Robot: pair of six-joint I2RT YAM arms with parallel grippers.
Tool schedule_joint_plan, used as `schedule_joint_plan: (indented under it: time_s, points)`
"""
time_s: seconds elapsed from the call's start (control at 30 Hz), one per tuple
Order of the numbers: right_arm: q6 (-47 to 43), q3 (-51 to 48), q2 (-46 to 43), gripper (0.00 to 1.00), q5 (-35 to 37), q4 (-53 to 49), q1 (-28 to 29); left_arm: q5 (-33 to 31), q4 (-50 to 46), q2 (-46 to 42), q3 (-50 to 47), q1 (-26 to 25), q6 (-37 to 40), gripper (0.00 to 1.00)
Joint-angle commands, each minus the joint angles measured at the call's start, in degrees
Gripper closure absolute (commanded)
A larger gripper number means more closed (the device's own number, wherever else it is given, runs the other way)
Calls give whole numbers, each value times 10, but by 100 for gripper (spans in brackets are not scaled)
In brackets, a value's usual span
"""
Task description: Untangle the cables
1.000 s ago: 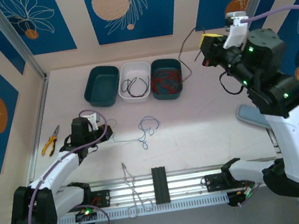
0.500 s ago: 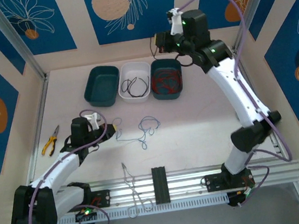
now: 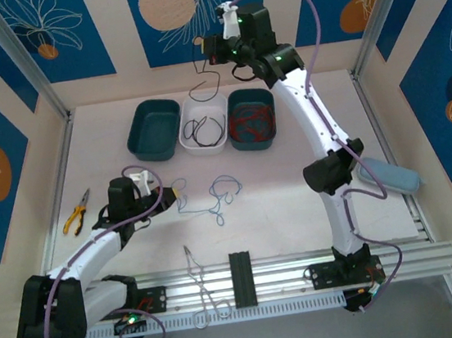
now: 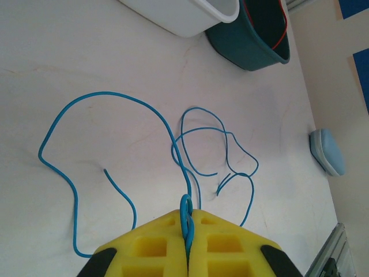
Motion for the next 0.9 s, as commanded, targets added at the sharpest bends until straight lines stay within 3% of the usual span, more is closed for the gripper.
schedule_joint_plan:
  time_s: [0.0,0.33,0.87]
  points:
    - [-10,22,29,100,-19,-3,6,15,12,-3,-7,7,-3,100]
    - [-23,-13,67,100,-20,6,22,18,17,3,-9,6,-2,99]
    - [-2,-74,133,100,-4,-41,40,18,23,21,-12,7,-5,88]
